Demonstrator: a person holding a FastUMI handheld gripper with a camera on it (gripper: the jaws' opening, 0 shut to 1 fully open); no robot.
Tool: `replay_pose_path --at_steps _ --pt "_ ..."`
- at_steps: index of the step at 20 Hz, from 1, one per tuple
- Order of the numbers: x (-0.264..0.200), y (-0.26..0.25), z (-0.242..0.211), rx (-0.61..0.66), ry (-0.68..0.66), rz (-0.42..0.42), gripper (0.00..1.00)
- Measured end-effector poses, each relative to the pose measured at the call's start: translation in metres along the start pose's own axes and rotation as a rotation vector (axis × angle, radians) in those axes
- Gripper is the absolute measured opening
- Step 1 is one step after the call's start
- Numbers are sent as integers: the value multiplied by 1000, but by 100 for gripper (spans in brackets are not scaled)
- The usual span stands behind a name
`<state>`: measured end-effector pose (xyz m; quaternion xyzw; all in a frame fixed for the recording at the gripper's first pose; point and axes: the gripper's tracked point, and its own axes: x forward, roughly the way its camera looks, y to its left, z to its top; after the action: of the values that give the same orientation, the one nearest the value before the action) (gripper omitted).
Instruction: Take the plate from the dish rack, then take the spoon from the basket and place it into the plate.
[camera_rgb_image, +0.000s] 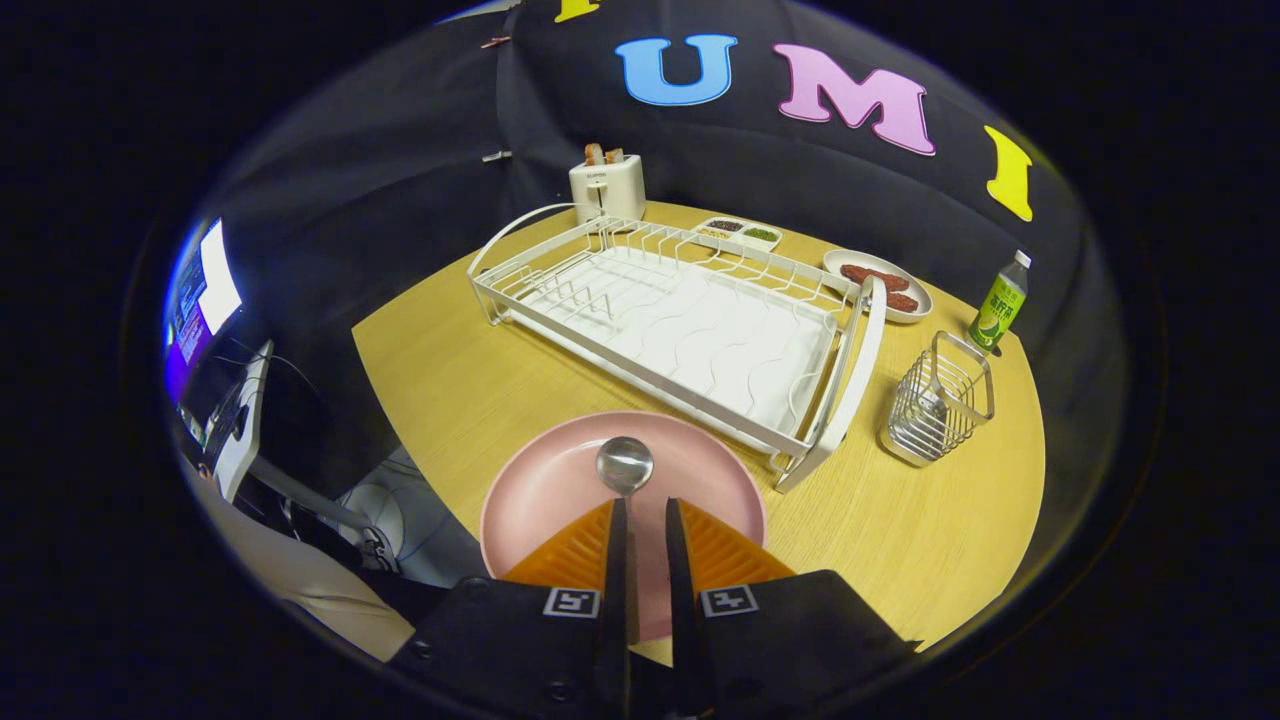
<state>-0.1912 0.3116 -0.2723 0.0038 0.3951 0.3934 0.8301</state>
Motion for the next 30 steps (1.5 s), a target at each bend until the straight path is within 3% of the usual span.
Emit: replay_pose_path --at_steps 2,5,9,11,13,17,22,30 --pt "-2 0 6 7 -10 -4 25" --pt "-7 -2 17 12 -23 -11 63" --pt "-26 -13 60 27 -105 -43 86" --pt "-41 -26 93 16 -178 -85 92" --pt "-59 -39 128 -11 -265 -124 97" --pt "-91 -56 185 -65 -421 -174 97" --pt "-128 -67 232 -23 -524 -165 97" --pt "-158 -113 238 -7 -567 -228 98"
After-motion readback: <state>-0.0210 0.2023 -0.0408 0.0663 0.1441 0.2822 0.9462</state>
